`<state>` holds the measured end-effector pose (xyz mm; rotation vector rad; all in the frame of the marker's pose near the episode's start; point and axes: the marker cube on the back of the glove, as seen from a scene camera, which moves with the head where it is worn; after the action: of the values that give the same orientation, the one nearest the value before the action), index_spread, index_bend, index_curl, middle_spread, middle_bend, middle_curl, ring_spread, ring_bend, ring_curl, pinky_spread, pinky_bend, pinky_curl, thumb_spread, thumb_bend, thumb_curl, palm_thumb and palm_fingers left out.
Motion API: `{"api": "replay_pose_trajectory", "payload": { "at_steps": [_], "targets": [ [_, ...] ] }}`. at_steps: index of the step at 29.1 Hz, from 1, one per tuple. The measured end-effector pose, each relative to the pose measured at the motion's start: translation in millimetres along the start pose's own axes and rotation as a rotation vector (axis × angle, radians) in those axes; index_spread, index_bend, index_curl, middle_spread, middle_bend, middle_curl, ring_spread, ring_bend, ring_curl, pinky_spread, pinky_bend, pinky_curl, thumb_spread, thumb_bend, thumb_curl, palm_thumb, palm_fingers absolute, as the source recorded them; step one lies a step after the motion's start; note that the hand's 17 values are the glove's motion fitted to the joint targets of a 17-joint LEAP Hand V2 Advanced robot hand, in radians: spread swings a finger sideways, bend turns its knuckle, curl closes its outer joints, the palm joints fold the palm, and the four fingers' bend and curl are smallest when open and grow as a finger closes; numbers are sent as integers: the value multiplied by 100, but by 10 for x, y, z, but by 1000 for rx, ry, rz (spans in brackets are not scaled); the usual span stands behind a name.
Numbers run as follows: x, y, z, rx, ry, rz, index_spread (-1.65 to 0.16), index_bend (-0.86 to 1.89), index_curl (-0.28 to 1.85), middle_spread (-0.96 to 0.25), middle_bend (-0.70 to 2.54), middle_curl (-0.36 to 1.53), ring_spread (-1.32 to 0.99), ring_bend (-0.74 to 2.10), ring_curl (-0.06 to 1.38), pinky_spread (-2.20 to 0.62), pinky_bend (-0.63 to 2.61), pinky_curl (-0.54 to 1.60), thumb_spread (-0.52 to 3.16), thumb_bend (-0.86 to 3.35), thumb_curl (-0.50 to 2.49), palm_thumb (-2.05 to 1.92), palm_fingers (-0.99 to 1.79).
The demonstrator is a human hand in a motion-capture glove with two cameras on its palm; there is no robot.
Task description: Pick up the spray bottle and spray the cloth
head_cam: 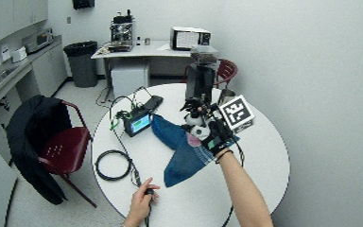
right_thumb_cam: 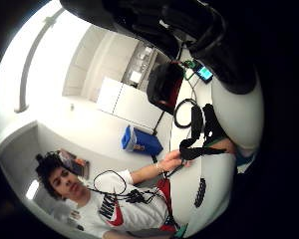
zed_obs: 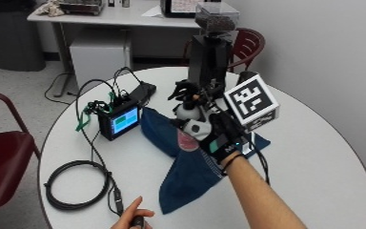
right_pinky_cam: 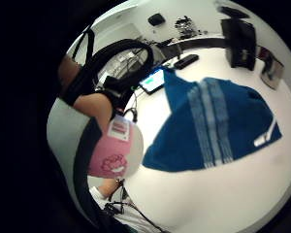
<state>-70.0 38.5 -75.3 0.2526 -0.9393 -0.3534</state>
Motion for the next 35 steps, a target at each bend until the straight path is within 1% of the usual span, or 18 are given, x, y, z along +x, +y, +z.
{"api": "replay_pose_trajectory", "payload": {
  "at_steps": [3,8,15,23,28,29,30,32,35],
  "targets": [
    [134,-57,379,-24,-40,-33,-32,6,15,-10,37,49,-11,60,43,8,37,37,90,-2,61,100,94],
    [407,-30,898,-79,-62,16,-32,7,15,-10,37,49,-11,59,43,10,37,36,93,-2,59,100,95],
    [728,98,1294,-129,-39,45,-32,9,16,-9,37,48,-11,57,42,11,33,36,97,-2,57,100,94],
    [807,211,1340,-140,-49,61,-32,9,17,-9,36,47,-11,55,41,13,31,35,98,-2,56,100,93],
    [919,251,1345,-128,-53,37,-31,4,16,-10,37,47,-12,55,41,13,32,36,98,-2,55,99,90],
    [923,270,1332,-118,-62,27,-31,0,14,-10,37,47,-12,55,41,14,34,37,98,-2,54,99,86],
    [908,290,1302,-103,-72,16,-33,-9,11,-10,33,46,-12,57,42,14,40,39,99,-2,54,99,73],
    [813,326,1183,-65,-88,-2,-34,-6,10,-9,28,45,-11,55,43,14,47,41,97,-3,53,97,58],
    [536,352,912,-28,-92,-26,-36,-1,8,-9,29,44,-10,52,42,14,52,42,96,-4,51,94,51]
  ]
}}
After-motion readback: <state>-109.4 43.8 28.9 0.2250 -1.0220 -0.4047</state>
